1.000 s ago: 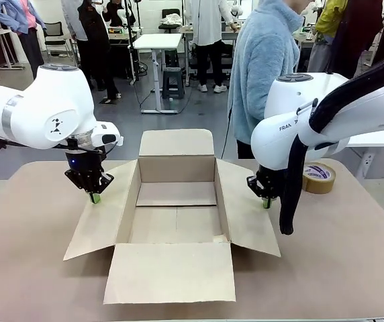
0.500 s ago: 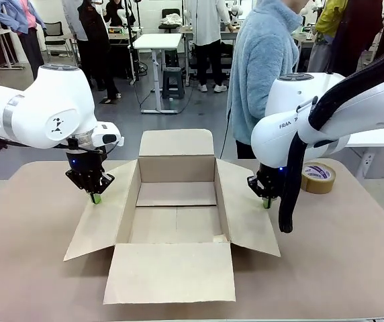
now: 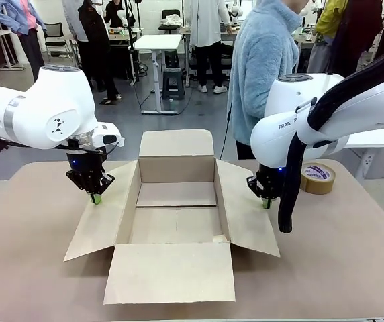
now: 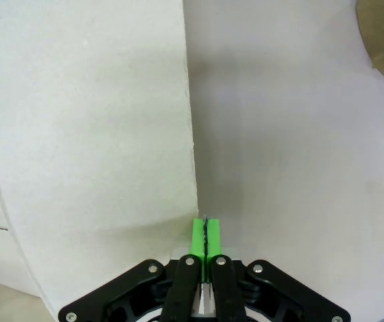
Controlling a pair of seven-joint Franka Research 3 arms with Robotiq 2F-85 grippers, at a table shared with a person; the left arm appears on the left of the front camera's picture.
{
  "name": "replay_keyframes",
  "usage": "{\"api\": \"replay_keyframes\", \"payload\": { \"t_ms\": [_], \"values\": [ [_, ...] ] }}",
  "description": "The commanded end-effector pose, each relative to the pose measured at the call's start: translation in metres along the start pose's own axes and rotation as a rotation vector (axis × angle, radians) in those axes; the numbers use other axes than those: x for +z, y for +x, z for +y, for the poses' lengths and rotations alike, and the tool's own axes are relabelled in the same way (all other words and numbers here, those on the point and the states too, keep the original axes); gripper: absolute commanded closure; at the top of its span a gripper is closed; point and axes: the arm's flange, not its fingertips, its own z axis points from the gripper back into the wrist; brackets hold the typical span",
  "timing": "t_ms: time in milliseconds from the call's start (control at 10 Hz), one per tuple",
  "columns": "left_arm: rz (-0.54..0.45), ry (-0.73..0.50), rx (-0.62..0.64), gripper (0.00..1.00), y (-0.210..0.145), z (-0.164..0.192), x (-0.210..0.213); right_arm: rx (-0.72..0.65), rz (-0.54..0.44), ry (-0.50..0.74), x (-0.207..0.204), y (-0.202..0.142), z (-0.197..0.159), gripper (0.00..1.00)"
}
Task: Wrap the clocks to prevent damage.
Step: Once the human has placed the objects inside and stepped back, release both hands from the side flaps of the Package Box.
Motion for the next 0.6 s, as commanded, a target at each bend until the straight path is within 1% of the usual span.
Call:
{"api": "replay_keyframes", "payload": {
  "t_ms": [0,500],
  "values": [
    [-0.004,0.007,0.004,1.00,-0.0004,0.0004,-0.0002,-0.014,-0.009,-0.006,-0.0004,-0.0015,0.0009,0.99],
    [-0.004,0.007,0.004,1.00,-0.0004,0.0004,-0.0002,-0.014,-0.009,-0.006,-0.0004,-0.0015,0.0009,0.99]
  ]
}}
